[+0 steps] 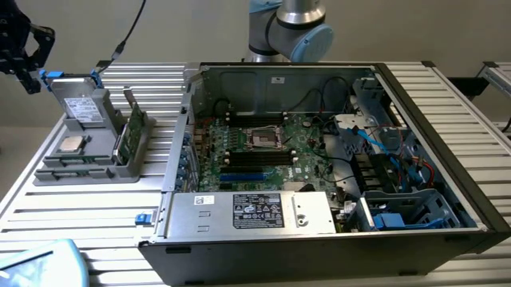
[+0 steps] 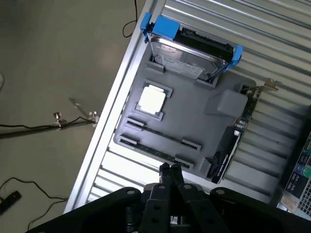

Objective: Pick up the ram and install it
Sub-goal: 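Pick up the ram and move it above insertion slot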

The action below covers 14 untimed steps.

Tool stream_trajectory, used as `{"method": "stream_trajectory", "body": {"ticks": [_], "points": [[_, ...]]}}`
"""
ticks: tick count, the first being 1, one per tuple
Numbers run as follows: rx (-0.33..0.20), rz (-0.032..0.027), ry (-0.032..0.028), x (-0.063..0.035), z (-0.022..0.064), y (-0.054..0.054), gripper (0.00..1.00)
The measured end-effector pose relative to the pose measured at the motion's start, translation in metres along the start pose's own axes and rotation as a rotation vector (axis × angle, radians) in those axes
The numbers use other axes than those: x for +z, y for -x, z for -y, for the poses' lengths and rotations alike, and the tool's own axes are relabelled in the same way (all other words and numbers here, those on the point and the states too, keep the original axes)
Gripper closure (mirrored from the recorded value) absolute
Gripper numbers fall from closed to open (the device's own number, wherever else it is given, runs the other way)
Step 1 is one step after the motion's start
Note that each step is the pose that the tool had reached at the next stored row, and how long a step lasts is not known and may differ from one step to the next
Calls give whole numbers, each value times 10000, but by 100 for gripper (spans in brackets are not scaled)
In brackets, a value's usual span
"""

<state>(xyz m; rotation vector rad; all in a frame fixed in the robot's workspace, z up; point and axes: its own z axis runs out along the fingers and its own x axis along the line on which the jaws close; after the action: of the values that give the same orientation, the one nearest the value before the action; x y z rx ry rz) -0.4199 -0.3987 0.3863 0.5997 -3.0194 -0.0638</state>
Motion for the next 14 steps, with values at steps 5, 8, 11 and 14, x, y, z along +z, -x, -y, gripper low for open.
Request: {"method": "stream_trajectory", "body": {"ticks": [5,8,11,14], "points": [[-914,-42,-33,6,0,0,89],[-1458,-67,-54,11,0,0,89],[-1993,-93,-75,15,1,1,89],[-2547,-119,-97,19,1,1,89]]}}
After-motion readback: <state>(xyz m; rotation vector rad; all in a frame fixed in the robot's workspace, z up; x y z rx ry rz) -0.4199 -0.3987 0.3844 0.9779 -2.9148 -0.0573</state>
